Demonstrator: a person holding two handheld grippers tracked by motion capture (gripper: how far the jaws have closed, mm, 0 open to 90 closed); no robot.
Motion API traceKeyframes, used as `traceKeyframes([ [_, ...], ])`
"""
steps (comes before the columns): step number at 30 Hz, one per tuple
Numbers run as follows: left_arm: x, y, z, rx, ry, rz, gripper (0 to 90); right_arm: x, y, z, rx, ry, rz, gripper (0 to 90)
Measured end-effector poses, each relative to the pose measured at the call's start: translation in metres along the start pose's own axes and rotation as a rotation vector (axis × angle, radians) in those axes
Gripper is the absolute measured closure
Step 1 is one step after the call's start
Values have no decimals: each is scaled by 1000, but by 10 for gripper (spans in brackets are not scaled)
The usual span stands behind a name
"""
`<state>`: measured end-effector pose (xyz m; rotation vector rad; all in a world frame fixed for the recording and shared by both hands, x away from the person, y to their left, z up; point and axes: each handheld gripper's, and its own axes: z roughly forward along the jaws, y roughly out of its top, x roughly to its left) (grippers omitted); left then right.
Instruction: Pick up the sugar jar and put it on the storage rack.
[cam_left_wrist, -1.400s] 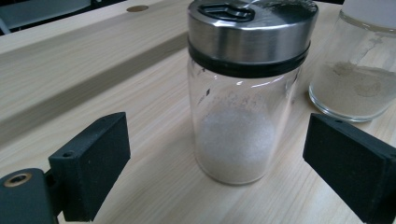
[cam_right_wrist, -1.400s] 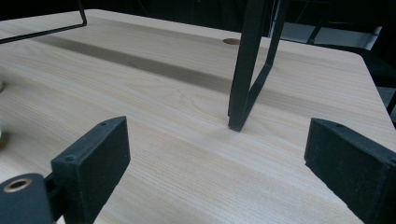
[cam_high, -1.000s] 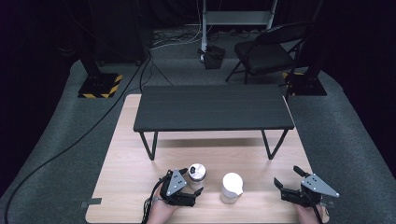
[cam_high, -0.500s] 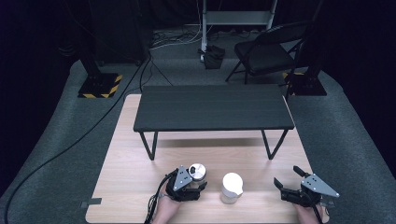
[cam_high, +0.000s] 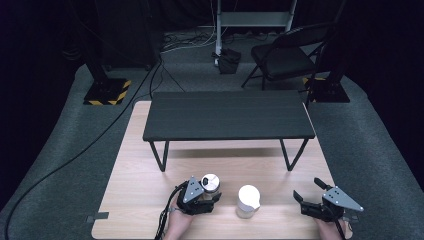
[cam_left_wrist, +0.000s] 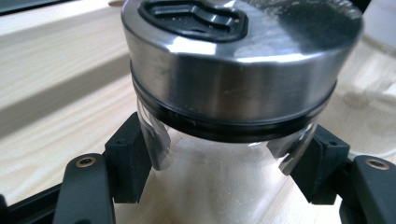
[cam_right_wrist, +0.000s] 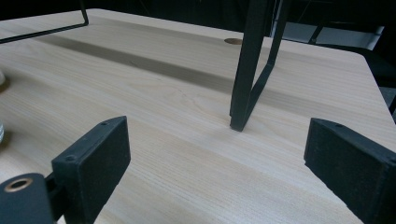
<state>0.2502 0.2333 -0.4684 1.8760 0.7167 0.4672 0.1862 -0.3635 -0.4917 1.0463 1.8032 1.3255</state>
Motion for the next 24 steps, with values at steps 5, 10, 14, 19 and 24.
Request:
traceKeyframes([
  [5,3,11,-8,-15,14,2,311,0,0,0,1,0,-1,64],
  [10,6,23,-17,-47,15,8,311,0,0,0,1,-1,-1,64],
  [14,8,35,-21,-55,17,18,311,0,0,0,1,0,-3,64],
  [19,8,48,-25,-60,23,37,312,0,0,0,2,1,-2,64],
  [24,8,58,-29,-68,28,42,312,0,0,0,0,0,-1,64],
])
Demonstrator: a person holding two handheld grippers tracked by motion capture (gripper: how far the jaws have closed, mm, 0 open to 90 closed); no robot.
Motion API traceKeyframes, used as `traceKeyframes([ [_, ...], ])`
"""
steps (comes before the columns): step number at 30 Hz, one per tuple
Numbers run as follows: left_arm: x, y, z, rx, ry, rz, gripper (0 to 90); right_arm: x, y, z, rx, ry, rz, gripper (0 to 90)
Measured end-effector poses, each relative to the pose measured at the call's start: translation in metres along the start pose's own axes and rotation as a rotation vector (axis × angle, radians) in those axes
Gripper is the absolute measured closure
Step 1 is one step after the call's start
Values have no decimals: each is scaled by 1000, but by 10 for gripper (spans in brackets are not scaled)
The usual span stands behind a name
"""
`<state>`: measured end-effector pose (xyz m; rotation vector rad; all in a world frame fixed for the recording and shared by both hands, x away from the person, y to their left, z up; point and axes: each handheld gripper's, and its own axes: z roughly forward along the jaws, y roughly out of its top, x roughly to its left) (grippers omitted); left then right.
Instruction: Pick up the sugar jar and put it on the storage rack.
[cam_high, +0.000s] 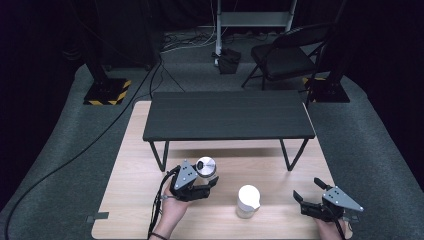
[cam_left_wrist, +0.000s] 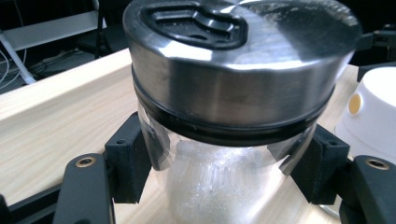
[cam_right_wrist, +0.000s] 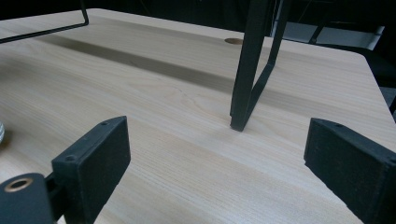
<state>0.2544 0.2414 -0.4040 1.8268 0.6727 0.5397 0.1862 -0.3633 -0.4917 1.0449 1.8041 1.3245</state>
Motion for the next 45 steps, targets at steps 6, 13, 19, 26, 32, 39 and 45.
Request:
traceKeyframes([
  [6,2,11,-4,-11,4,7,312,0,0,0,0,2,0,64],
  [13,5,26,-10,-21,18,9,311,0,0,0,0,2,2,64],
  [19,7,41,-14,-24,27,20,311,0,0,0,1,2,1,64],
  [26,10,57,-19,-49,29,26,311,0,0,0,0,3,2,64],
  [32,8,68,-19,-65,30,27,311,-1,1,1,3,4,-1,65],
  [39,10,82,-20,-96,17,20,312,-1,0,0,1,5,0,65],
  [45,11,95,-22,-110,28,25,311,-1,0,0,0,6,1,65],
])
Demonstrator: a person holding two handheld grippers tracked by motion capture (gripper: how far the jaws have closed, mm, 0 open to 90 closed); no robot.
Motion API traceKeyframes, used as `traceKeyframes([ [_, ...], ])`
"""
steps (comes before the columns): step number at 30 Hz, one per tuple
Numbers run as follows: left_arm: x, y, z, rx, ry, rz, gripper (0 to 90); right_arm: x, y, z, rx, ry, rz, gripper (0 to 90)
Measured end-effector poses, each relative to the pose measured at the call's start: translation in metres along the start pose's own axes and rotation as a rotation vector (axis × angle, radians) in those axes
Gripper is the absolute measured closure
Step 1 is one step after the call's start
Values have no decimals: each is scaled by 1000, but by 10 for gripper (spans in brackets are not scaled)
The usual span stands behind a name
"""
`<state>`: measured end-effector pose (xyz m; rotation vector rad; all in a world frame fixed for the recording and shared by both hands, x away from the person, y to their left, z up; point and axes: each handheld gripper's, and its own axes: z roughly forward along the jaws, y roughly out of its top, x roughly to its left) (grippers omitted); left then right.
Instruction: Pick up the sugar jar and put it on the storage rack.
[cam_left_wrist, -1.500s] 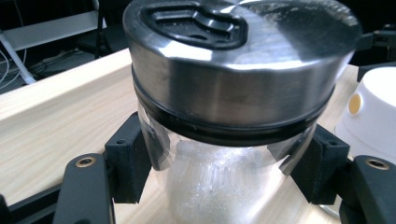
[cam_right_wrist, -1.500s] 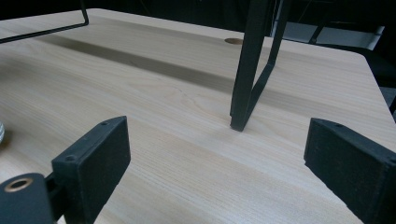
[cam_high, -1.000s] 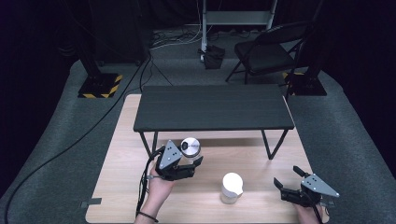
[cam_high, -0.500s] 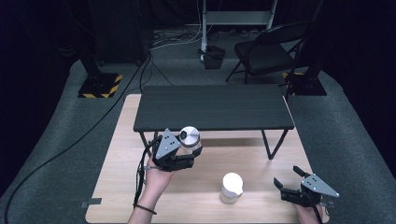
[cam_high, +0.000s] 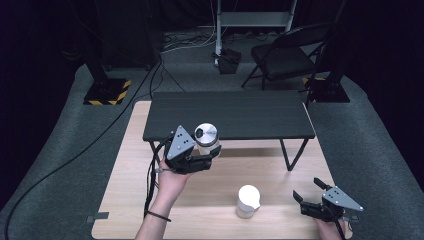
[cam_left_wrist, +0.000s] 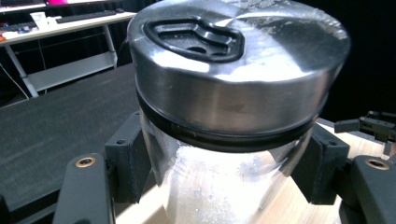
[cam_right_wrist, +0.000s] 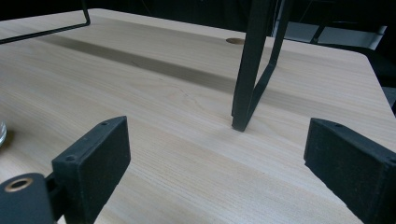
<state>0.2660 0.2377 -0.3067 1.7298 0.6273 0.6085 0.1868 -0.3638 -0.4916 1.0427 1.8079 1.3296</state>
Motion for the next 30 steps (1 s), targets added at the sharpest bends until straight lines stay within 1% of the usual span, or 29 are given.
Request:
traceKeyframes([
  [7,5,12,4,1,25,-9,312,0,0,0,0,0,-1,65],
  [12,9,21,12,19,60,-17,312,0,0,0,1,1,-3,65],
  [14,10,24,16,28,79,-27,312,0,0,0,2,2,-4,65],
  [16,10,25,20,29,99,-48,312,0,1,0,3,3,-4,65],
  [19,11,28,27,29,114,-64,312,0,1,0,3,3,-4,64],
  [22,9,33,33,46,140,-58,312,1,0,0,3,3,-5,65],
  [24,10,36,37,61,160,-66,312,0,1,0,4,4,-3,65],
  [28,10,39,42,70,175,-76,312,0,1,1,4,6,-4,65],
  [30,10,41,45,83,182,-69,312,0,1,1,5,6,-4,65],
])
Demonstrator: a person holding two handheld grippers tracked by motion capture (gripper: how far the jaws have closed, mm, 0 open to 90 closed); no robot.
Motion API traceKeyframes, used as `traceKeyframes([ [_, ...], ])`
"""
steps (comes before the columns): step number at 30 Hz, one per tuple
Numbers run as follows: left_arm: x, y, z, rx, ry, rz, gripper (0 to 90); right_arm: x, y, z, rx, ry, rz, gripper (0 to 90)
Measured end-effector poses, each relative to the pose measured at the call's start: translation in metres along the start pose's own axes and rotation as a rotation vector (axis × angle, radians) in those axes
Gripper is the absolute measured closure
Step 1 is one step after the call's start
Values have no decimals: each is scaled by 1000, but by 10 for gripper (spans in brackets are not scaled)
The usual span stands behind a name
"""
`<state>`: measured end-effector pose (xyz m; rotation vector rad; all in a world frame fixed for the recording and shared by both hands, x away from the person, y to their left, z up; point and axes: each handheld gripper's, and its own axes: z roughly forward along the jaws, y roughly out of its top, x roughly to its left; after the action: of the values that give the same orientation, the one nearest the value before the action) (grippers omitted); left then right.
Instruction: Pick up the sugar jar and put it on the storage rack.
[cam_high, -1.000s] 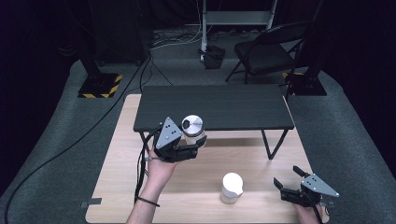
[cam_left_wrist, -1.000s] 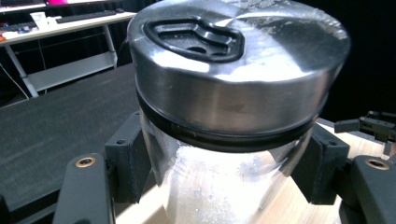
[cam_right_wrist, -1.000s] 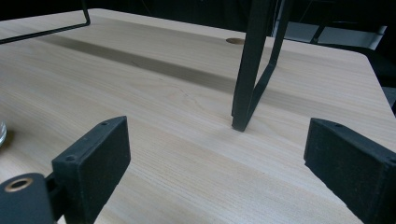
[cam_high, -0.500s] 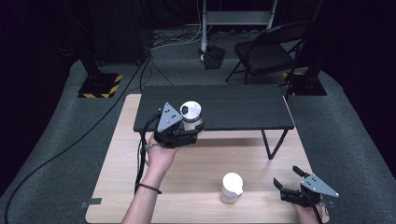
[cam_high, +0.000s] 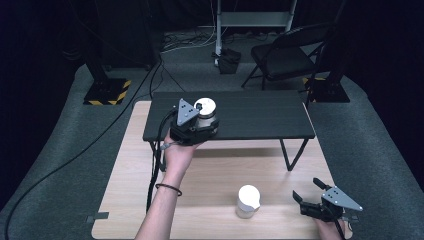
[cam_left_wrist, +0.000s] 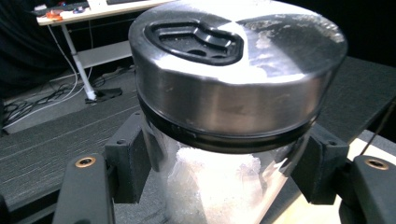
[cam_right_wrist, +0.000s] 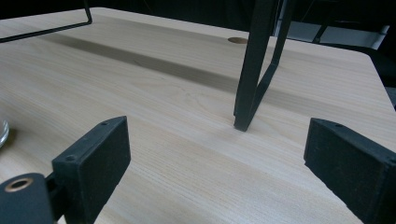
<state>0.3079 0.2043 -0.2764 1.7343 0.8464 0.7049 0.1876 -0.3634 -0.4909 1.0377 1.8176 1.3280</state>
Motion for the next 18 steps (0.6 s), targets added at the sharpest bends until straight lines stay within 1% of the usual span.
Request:
traceKeyframes([
  [4,1,0,3,4,2,-17,312,0,0,0,0,1,1,65],
  [9,2,-1,5,-1,-6,-22,307,-1,0,0,2,2,0,65],
  [10,2,-1,5,5,-6,-23,256,0,0,0,3,2,-1,65],
  [11,1,-1,5,5,-2,-18,230,0,1,0,4,1,-2,65],
  [12,0,-2,4,3,-1,-14,230,0,1,0,4,1,-2,65],
  [14,0,-5,2,-11,-12,-21,203,0,1,0,3,2,-2,65],
  [18,-1,-9,-2,-16,-15,-14,154,1,1,1,2,2,-5,65],
])
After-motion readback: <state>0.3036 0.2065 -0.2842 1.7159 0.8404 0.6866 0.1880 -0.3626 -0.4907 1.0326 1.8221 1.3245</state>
